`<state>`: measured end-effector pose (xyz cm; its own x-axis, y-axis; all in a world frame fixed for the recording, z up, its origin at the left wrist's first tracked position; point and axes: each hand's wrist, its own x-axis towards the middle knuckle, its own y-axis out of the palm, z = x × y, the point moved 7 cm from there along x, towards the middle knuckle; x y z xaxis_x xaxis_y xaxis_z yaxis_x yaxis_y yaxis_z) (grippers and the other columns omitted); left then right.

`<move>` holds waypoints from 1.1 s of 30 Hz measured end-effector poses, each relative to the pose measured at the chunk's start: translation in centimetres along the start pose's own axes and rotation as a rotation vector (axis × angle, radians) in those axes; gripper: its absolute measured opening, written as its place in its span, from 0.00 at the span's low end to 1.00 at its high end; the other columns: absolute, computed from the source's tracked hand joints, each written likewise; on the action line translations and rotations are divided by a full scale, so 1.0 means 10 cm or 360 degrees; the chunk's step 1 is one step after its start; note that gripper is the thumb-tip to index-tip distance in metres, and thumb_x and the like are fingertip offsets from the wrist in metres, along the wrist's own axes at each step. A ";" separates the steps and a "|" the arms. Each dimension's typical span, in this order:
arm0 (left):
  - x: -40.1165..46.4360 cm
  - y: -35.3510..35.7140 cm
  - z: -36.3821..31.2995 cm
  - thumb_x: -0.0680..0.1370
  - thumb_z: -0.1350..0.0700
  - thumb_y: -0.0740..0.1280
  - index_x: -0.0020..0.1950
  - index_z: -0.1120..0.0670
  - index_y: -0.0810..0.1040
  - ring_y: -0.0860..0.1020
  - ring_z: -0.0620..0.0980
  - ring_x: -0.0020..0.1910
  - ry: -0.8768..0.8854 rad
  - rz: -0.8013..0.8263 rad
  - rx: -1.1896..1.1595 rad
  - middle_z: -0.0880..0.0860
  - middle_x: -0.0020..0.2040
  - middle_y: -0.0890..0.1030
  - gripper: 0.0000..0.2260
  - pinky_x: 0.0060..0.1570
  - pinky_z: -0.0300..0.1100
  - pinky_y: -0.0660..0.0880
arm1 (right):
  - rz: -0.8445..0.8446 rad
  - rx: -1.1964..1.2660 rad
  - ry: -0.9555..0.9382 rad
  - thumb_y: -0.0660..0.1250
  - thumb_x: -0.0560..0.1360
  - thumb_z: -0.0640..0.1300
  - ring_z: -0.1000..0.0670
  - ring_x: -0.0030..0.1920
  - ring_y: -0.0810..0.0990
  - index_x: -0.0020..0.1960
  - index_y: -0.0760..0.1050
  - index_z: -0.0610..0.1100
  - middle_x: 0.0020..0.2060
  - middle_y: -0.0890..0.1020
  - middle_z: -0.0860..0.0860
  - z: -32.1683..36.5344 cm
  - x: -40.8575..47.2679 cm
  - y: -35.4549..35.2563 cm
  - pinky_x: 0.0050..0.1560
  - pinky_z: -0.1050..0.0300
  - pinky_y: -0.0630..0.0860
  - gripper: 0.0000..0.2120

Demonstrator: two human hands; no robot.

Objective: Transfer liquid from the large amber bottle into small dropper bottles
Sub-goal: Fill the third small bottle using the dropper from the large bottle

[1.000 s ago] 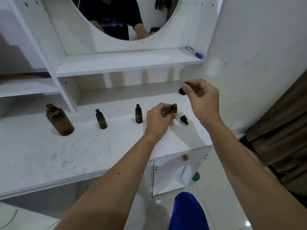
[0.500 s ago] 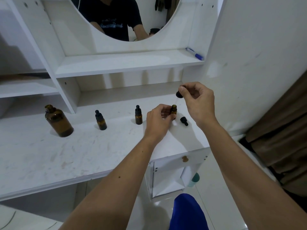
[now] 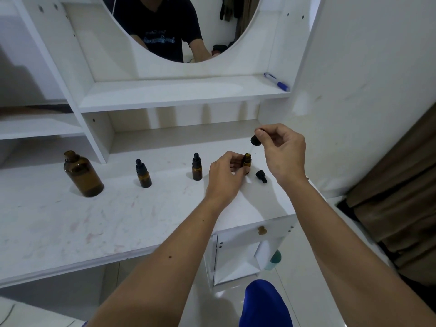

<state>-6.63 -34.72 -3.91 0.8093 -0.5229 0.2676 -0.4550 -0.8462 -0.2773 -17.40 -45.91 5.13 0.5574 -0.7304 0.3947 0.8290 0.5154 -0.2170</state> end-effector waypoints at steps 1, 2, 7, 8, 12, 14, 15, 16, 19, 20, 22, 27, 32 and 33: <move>0.00 0.00 0.00 0.77 0.61 0.76 0.57 0.54 0.83 0.83 0.40 0.49 -0.0003 0.0000 0.0002 0.45 0.50 0.86 0.10 0.56 0.36 0.81 | 0.0006 0.0005 -0.0002 0.73 0.80 0.40 0.53 0.45 0.89 0.49 0.85 0.49 0.40 0.89 0.53 0.01 -0.01 0.00 0.59 0.54 0.83 0.05; 0.00 0.00 0.00 0.77 0.61 0.76 0.57 0.54 0.82 0.83 0.40 0.50 -0.0007 0.0002 0.0006 0.45 0.50 0.86 0.10 0.56 0.38 0.81 | 0.0009 0.0009 -0.0008 0.72 0.81 0.41 0.54 0.46 0.89 0.50 0.85 0.48 0.41 0.89 0.53 0.03 -0.01 0.00 0.60 0.55 0.83 0.04; -0.03 0.01 0.02 0.77 0.60 0.76 0.64 0.54 0.78 0.82 0.45 0.56 -0.0086 0.0017 -0.0009 0.49 0.56 0.84 0.17 0.63 0.46 0.80 | -0.0054 0.0020 -0.0095 0.73 0.81 0.42 0.56 0.48 0.88 0.55 0.85 0.44 0.44 0.89 0.54 0.22 -0.03 -0.09 0.60 0.56 0.83 0.05; -0.04 0.01 0.02 0.77 0.60 0.76 0.66 0.53 0.77 0.81 0.46 0.57 -0.0116 0.0020 -0.0025 0.49 0.57 0.83 0.19 0.64 0.47 0.79 | -0.0059 0.0034 -0.0114 0.73 0.81 0.42 0.56 0.48 0.89 0.56 0.85 0.44 0.44 0.89 0.53 0.27 -0.04 -0.11 0.60 0.56 0.83 0.05; -0.17 -0.10 0.00 0.77 0.57 0.77 0.70 0.53 0.73 0.80 0.47 0.58 -0.0141 0.0030 -0.0048 0.49 0.58 0.81 0.24 0.65 0.46 0.78 | -0.0022 0.0098 -0.0176 0.73 0.81 0.42 0.56 0.48 0.89 0.57 0.85 0.43 0.45 0.89 0.53 0.50 -0.11 -0.08 0.57 0.62 0.82 0.06; -0.27 -0.22 -0.01 0.77 0.58 0.77 0.70 0.54 0.73 0.80 0.47 0.58 -0.0134 0.0043 -0.0099 0.50 0.57 0.81 0.24 0.65 0.45 0.78 | 0.0013 0.0173 -0.0178 0.73 0.81 0.41 0.56 0.48 0.89 0.55 0.85 0.44 0.44 0.89 0.55 0.59 -0.18 0.00 0.54 0.64 0.82 0.04; -0.33 -0.30 -0.01 0.77 0.58 0.77 0.70 0.55 0.73 0.80 0.47 0.57 -0.0138 0.0053 -0.0114 0.50 0.57 0.81 0.24 0.64 0.44 0.78 | 0.0035 0.0208 -0.0177 0.74 0.81 0.41 0.55 0.48 0.89 0.55 0.84 0.45 0.43 0.89 0.55 0.65 -0.22 0.06 0.52 0.65 0.81 0.04; -0.39 -0.39 0.01 0.77 0.58 0.77 0.70 0.55 0.73 0.80 0.47 0.57 -0.0141 0.0057 -0.0124 0.51 0.57 0.81 0.23 0.63 0.43 0.79 | 0.0061 0.0239 -0.0175 0.74 0.81 0.41 0.55 0.48 0.89 0.54 0.84 0.46 0.42 0.89 0.55 0.70 -0.27 0.13 0.49 0.65 0.82 0.03; -0.57 -0.75 0.07 0.76 0.58 0.77 0.68 0.55 0.75 0.82 0.48 0.56 -0.0133 0.0021 -0.0154 0.51 0.56 0.82 0.22 0.61 0.40 0.80 | 0.0161 0.0309 -0.0178 0.73 0.81 0.42 0.56 0.45 0.89 0.53 0.84 0.48 0.42 0.89 0.54 0.85 -0.42 0.41 0.41 0.64 0.82 0.03; -0.63 -0.89 0.10 0.76 0.58 0.78 0.67 0.55 0.76 0.82 0.48 0.55 -0.0136 -0.0001 -0.0156 0.50 0.55 0.83 0.21 0.60 0.40 0.80 | 0.0190 0.0326 -0.0196 0.73 0.81 0.41 0.57 0.44 0.88 0.52 0.85 0.49 0.42 0.89 0.55 0.91 -0.47 0.52 0.42 0.64 0.82 0.04; -0.74 -1.19 0.16 0.75 0.59 0.78 0.65 0.55 0.78 0.83 0.46 0.53 -0.0152 -0.0042 -0.0143 0.50 0.53 0.83 0.20 0.57 0.37 0.80 | 0.0244 0.0385 -0.0223 0.74 0.80 0.40 0.56 0.46 0.89 0.52 0.85 0.48 0.42 0.89 0.56 1.01 -0.56 0.74 0.50 0.65 0.81 0.04; -1.03 -2.11 0.31 0.75 0.57 0.79 0.61 0.52 0.79 0.83 0.43 0.51 -0.0166 -0.0195 0.0065 0.47 0.51 0.84 0.17 0.54 0.33 0.80 | 0.0386 0.0497 -0.0247 0.74 0.80 0.38 0.58 0.49 0.88 0.56 0.85 0.40 0.46 0.88 0.53 1.27 -0.80 1.33 0.55 0.65 0.80 0.05; -1.29 -3.06 0.50 0.73 0.55 0.80 0.57 0.52 0.79 0.81 0.43 0.48 -0.0255 -0.0638 0.0311 0.47 0.49 0.83 0.16 0.50 0.31 0.78 | 0.0479 0.0598 -0.0272 0.73 0.80 0.36 0.59 0.47 0.87 0.55 0.84 0.41 0.46 0.87 0.51 1.56 -0.93 1.85 0.55 0.66 0.81 0.05; -1.32 -3.19 0.54 0.72 0.55 0.81 0.57 0.53 0.79 0.81 0.45 0.48 -0.0283 -0.0723 0.0305 0.48 0.50 0.82 0.18 0.50 0.32 0.78 | 0.0491 0.0620 -0.0278 0.74 0.80 0.37 0.59 0.48 0.87 0.55 0.85 0.41 0.47 0.87 0.52 1.61 -0.95 1.95 0.55 0.66 0.80 0.05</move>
<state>-0.79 -0.30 -3.53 0.9673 -0.0682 0.2442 0.0190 -0.9409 -0.3381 -7.26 -21.72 11.50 0.7294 -0.4501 0.5151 0.5309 0.8473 -0.0114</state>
